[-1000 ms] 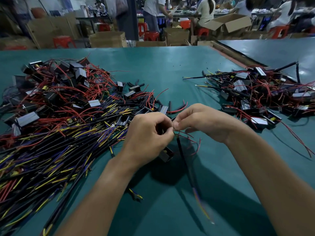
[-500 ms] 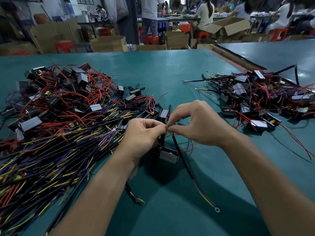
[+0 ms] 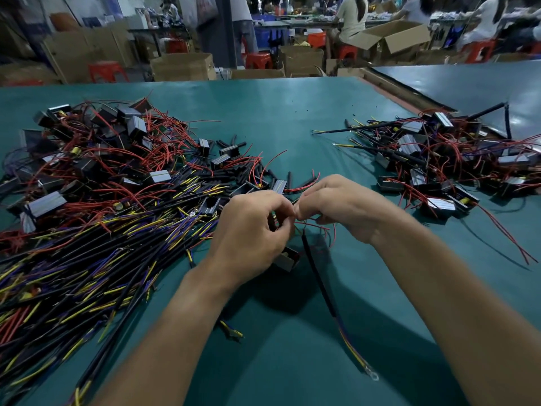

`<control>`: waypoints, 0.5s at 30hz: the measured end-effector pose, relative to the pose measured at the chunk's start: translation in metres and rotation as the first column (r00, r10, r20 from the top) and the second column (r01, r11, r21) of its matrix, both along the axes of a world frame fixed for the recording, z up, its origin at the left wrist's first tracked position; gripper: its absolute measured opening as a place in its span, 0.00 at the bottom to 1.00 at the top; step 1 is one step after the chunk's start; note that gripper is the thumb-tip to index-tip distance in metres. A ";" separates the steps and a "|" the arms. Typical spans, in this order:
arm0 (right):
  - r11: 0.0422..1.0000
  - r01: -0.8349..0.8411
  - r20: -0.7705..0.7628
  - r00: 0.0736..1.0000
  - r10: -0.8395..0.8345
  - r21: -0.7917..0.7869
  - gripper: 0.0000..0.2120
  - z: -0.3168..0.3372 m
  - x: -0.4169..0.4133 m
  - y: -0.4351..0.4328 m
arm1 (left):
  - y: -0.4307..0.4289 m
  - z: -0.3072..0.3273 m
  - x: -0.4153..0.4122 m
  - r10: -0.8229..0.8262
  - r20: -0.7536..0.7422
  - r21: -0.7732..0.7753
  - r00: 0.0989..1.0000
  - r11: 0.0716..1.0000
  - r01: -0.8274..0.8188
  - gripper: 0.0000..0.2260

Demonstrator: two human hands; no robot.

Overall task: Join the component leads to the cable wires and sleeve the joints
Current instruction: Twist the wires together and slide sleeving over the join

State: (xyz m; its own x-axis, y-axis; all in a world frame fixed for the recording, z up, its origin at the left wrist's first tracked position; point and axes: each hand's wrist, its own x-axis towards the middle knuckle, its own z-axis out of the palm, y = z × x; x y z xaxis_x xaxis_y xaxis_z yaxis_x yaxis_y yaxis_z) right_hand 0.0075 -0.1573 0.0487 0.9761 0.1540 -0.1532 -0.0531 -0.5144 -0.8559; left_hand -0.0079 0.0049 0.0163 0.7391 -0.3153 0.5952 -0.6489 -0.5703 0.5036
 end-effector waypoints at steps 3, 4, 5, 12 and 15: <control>0.998 -0.055 0.012 0.998 0.054 0.018 0.09 0.001 -0.001 -0.001 | 0.001 0.001 0.000 0.018 -0.083 -0.070 0.996 0.997 -0.024 0.02; 0.999 -0.032 0.045 0.999 0.031 0.015 0.09 0.001 0.000 -0.002 | 0.001 0.001 0.000 0.029 -0.133 -0.103 0.991 0.994 -0.043 0.03; 1.000 0.009 0.079 0.997 -0.009 -0.005 0.09 0.002 0.002 -0.005 | 0.001 0.000 0.001 0.036 -0.187 -0.128 0.982 0.990 -0.061 0.03; 0.950 -0.244 -0.177 0.961 0.210 -0.194 0.09 0.008 -0.004 -0.026 | 0.000 0.001 0.005 -0.017 -0.381 -0.236 0.924 0.969 -0.080 0.04; 0.924 -0.340 -0.239 0.925 0.295 -0.174 0.07 0.005 -0.006 -0.020 | 0.001 0.000 0.005 -0.046 -0.397 -0.255 0.917 0.965 -0.061 0.04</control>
